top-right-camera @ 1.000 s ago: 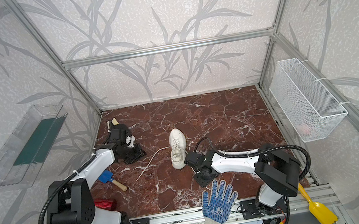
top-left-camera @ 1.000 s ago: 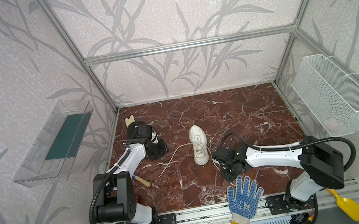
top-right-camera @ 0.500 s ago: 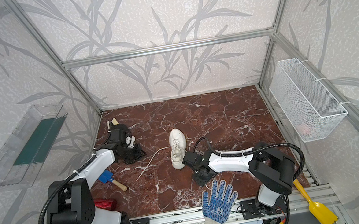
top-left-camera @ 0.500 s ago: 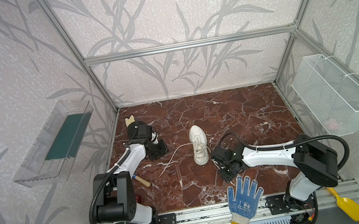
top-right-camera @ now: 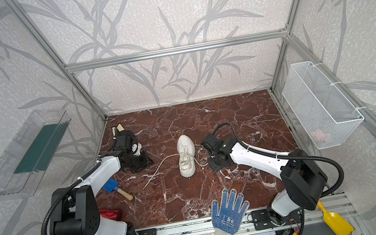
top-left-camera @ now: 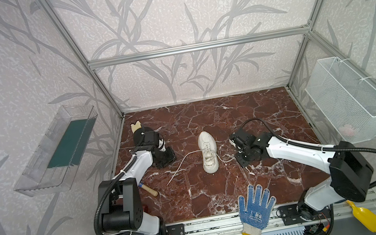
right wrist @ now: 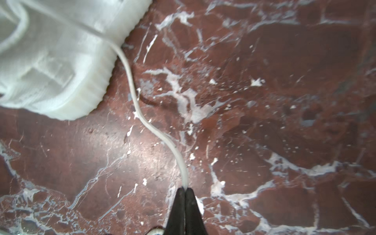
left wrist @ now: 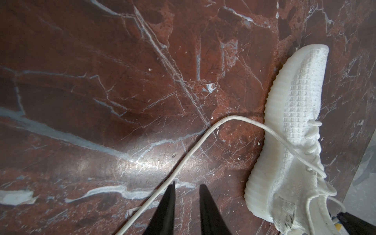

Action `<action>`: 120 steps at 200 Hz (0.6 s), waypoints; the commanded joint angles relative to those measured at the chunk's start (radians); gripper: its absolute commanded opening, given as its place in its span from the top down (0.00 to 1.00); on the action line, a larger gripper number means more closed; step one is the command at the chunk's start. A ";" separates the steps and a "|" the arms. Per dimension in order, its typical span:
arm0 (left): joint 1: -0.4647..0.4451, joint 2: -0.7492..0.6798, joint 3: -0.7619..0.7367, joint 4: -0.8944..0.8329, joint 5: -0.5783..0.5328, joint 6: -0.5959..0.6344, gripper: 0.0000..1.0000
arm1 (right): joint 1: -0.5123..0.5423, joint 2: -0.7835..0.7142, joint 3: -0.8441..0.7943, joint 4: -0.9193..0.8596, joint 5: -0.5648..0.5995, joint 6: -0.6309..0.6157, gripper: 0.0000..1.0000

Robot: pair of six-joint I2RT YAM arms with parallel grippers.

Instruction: Tie the shoes

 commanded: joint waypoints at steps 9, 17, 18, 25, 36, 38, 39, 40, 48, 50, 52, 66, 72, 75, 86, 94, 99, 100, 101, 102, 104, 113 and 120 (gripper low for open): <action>0.007 0.002 -0.003 -0.005 -0.004 0.015 0.76 | -0.065 0.089 0.159 -0.070 0.014 -0.118 0.99; 0.006 0.001 -0.006 -0.005 -0.009 0.015 0.76 | -0.085 0.119 0.206 -0.098 0.029 -0.133 1.00; 0.006 0.000 -0.006 -0.005 -0.009 0.015 0.76 | -0.087 0.122 0.211 -0.101 0.030 -0.135 1.00; 0.009 0.001 -0.007 -0.008 -0.012 0.018 0.76 | -0.104 0.140 0.247 -0.125 0.034 -0.142 1.00; 0.010 0.006 -0.002 -0.017 -0.012 0.021 0.76 | -0.124 0.157 0.287 -0.142 0.033 -0.150 1.00; 0.010 0.009 -0.002 -0.019 -0.011 0.022 0.76 | -0.126 0.157 0.292 -0.143 0.032 -0.151 1.00; 0.010 0.010 -0.002 -0.019 -0.010 0.022 0.76 | -0.129 0.158 0.295 -0.143 0.032 -0.152 1.00; 0.009 0.010 -0.001 -0.020 -0.010 0.023 0.76 | -0.131 0.159 0.299 -0.146 0.032 -0.154 1.00; 0.009 0.016 0.002 -0.025 -0.009 0.026 0.75 | -0.141 0.163 0.321 -0.150 0.035 -0.163 1.00; 0.009 0.018 0.003 -0.027 -0.008 0.026 0.76 | -0.143 0.163 0.327 -0.151 0.036 -0.164 1.00; 0.009 0.019 0.002 -0.027 -0.008 0.026 0.76 | -0.145 0.163 0.332 -0.152 0.035 -0.167 1.00; 0.009 0.029 0.005 -0.028 -0.008 0.023 0.76 | -0.151 0.161 0.368 -0.152 0.022 -0.182 1.00; 0.009 0.032 0.005 -0.026 -0.004 0.021 0.75 | -0.151 0.161 0.381 -0.149 0.021 -0.184 1.00; 0.009 0.035 0.005 -0.027 -0.001 0.019 0.76 | -0.151 0.160 0.388 -0.149 0.022 -0.184 1.00; 0.008 0.046 0.011 -0.027 0.006 0.015 0.76 | -0.151 0.161 0.415 -0.149 0.028 -0.183 1.00; 0.007 0.056 0.018 -0.033 0.008 0.015 0.75 | -0.152 0.162 0.433 -0.149 0.042 -0.184 1.00; 0.008 0.063 0.023 -0.038 0.005 0.017 0.76 | -0.153 0.164 0.442 -0.151 0.048 -0.184 1.00; 0.008 0.064 0.024 -0.039 0.004 0.017 0.76 | -0.154 0.164 0.444 -0.151 0.049 -0.185 1.00; 0.007 0.066 0.025 -0.041 0.004 0.017 0.76 | -0.154 0.163 0.446 -0.151 0.049 -0.185 1.00; 0.006 0.068 0.026 -0.042 0.003 0.018 0.75 | -0.154 0.163 0.446 -0.150 0.049 -0.185 1.00; 0.006 0.071 0.028 -0.044 0.001 0.019 0.76 | -0.155 0.163 0.450 -0.149 0.050 -0.186 1.00; 0.003 0.087 0.037 -0.053 -0.004 0.020 0.76 | -0.157 0.160 0.459 -0.142 0.037 -0.186 1.00; 0.000 0.105 0.046 -0.062 -0.006 0.022 0.75 | -0.159 0.156 0.459 -0.129 0.027 -0.189 1.00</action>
